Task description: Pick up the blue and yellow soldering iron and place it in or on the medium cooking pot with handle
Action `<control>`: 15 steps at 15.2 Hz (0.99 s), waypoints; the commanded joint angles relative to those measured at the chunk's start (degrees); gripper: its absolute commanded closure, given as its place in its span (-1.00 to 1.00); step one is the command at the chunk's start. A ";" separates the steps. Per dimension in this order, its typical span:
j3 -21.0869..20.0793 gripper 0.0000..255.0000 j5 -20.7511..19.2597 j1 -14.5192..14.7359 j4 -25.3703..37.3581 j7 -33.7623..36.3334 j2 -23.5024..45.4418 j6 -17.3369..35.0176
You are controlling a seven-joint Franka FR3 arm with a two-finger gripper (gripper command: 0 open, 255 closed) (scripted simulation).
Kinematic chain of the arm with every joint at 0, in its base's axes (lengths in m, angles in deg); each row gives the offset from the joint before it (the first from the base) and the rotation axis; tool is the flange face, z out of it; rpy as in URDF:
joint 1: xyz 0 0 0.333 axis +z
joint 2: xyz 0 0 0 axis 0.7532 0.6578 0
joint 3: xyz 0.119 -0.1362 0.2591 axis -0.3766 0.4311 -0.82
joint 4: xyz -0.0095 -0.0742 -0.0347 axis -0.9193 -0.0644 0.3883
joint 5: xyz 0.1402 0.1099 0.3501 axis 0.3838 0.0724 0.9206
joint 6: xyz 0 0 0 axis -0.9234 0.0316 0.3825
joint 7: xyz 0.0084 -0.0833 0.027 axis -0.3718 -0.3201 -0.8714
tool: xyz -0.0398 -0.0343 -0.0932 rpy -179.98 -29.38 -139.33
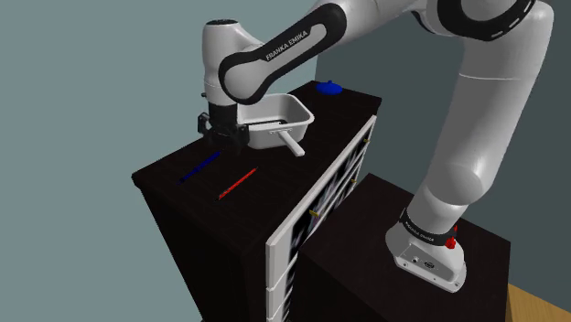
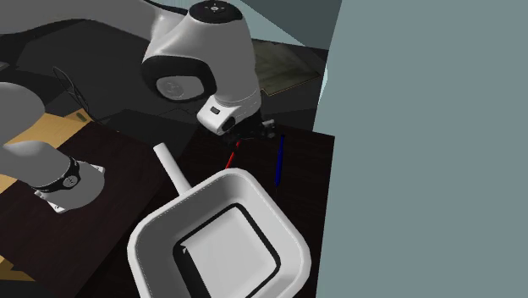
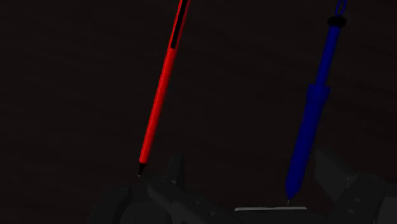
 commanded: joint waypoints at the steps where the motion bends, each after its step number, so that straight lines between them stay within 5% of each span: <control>1: 1.15 -1.00 -2.54 1.31 4.63 5.16 5.12 0.31; 5: 4.02 -1.00 -5.57 4.72 14.00 13.33 14.00 0.22; 15: 5.32 -1.00 -7.51 5.91 13.77 14.50 17.87 4.11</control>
